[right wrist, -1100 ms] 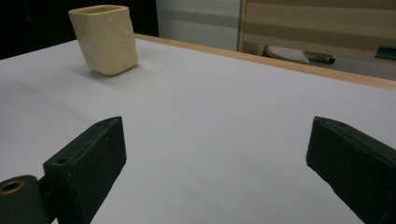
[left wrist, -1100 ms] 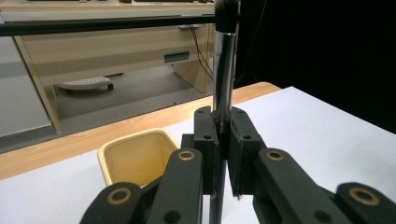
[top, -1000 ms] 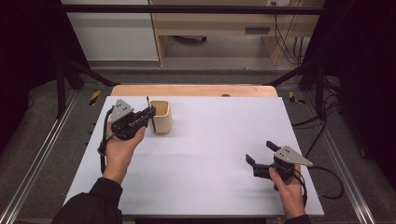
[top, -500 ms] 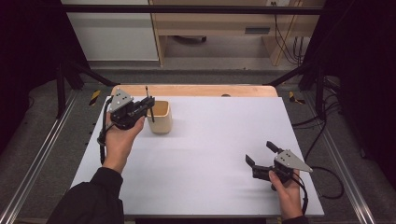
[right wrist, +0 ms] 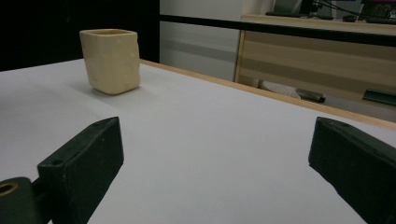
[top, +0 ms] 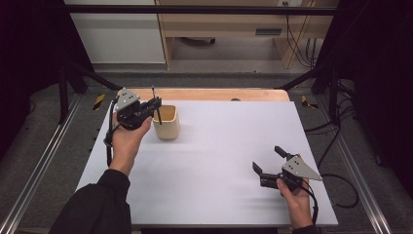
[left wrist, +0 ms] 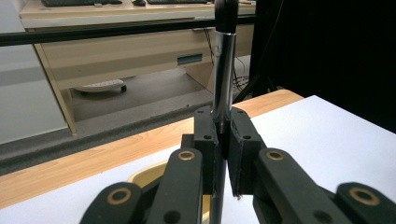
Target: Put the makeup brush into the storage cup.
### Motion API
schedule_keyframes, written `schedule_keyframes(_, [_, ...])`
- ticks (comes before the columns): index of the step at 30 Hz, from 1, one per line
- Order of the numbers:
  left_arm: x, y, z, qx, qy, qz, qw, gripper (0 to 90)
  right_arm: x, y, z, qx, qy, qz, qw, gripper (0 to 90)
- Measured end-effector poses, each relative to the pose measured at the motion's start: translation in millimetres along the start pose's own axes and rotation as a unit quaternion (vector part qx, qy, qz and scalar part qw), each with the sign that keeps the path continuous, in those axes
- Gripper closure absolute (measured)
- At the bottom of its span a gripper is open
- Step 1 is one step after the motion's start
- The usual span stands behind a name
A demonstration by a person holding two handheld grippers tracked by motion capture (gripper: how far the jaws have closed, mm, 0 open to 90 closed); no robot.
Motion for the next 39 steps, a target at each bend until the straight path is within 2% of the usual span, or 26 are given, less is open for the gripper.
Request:
schedule_keyframes(8, [3.3,2.1,-6.5,0.0,0.004,0.001,1.0,83.6,-4.1,-0.8,-0.3,-0.003,0.01,0.007,0.9999,3.4])
schedule_keyframes(18, [0.0,-0.5,-16.3,-0.003,0.017,0.006,0.9998,83.5,-3.5,-2.2,-0.2,-0.004,0.013,0.003,0.9999,3.4])
schedule_keyframes(24, [0.6,1.2,-19.3,0.001,0.023,0.001,0.9997,83.6,-3.0,-2.6,0.4,-0.003,0.013,0.002,0.9999,3.4])
schedule_keyframes(39, [-1.1,0.2,-29.1,0.007,0.028,0.014,0.9995,83.6,-2.2,-2.8,1.6,-0.001,0.015,-0.002,0.9999,3.6])
Point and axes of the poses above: each handheld gripper's, and its own axes: z roughly backward along the jaws, y roughly out of its top, x roughly to its right, the point moved 2 cm from there along -z, roughly forward along the jaws, and after that the axes turned 15 degrees about y, right-handed, at the moved point
